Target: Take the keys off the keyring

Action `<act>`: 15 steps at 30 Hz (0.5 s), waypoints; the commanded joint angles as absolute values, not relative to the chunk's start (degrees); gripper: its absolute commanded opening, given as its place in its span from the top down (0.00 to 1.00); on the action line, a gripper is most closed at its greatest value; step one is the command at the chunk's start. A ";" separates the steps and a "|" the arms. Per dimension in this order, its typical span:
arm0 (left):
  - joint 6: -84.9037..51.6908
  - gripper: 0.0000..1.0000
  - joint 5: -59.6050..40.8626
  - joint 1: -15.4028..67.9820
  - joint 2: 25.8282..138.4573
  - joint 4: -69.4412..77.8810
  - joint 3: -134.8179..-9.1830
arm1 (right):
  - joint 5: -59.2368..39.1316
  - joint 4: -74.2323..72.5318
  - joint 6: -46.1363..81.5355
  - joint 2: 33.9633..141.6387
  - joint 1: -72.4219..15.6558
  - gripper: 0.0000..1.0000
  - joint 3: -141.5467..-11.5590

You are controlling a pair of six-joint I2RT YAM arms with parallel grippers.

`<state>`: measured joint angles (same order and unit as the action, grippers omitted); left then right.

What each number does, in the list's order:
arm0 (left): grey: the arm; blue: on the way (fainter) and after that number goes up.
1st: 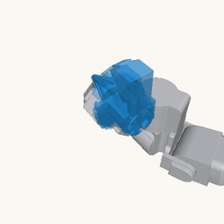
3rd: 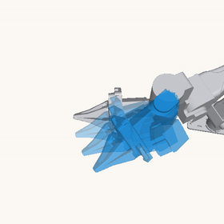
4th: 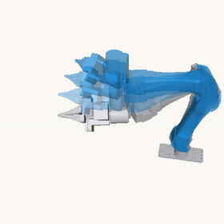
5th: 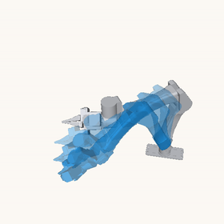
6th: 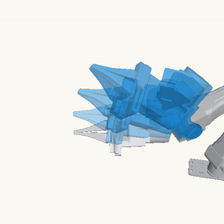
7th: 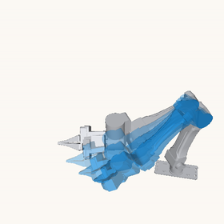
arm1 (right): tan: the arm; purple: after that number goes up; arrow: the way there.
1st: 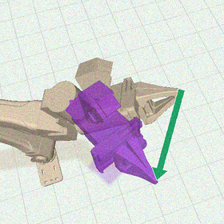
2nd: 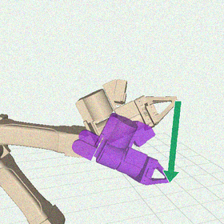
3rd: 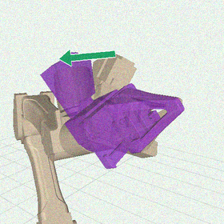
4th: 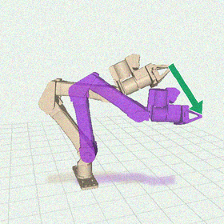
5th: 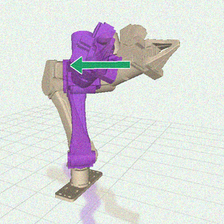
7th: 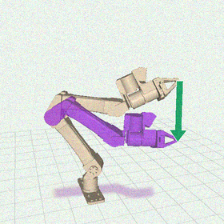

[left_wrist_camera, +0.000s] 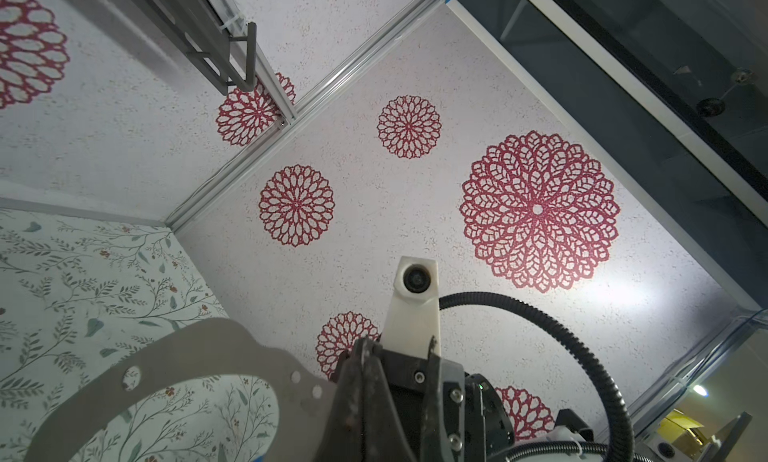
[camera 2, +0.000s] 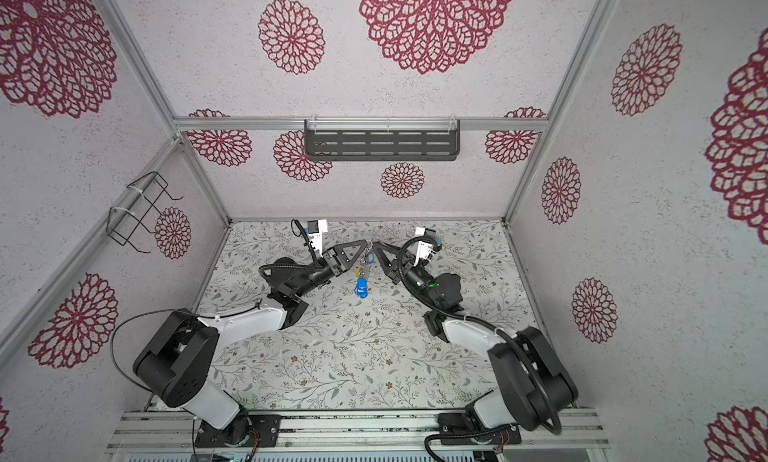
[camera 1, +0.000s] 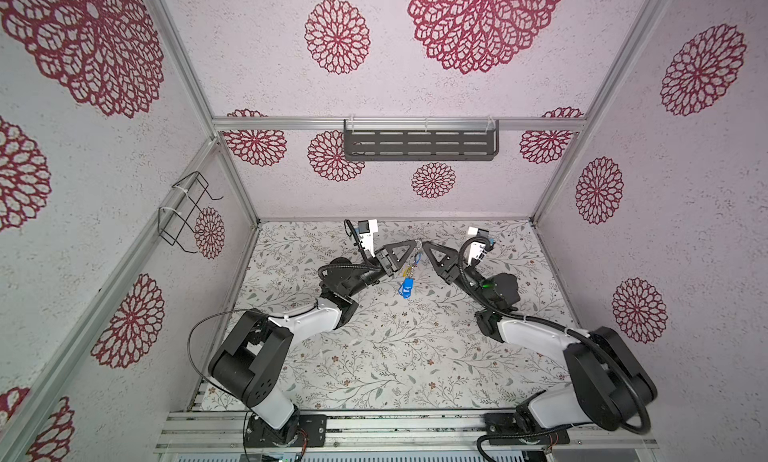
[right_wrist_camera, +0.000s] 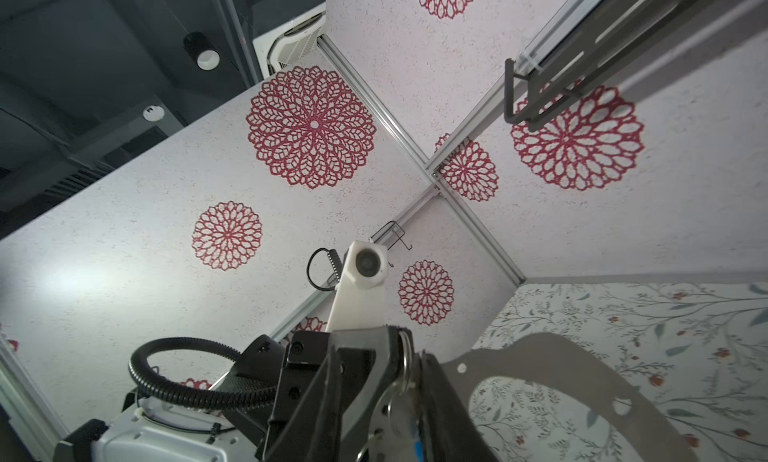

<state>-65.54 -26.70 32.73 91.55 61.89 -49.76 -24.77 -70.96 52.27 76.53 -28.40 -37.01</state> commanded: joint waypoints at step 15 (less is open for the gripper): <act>-66.95 1.00 -36.32 30.85 90.64 59.21 -55.03 | -30.63 -37.25 18.15 66.70 -27.86 0.54 -39.81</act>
<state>-66.04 -34.52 31.33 89.65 57.17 -53.43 -26.79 -34.85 19.64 66.46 -27.64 -37.93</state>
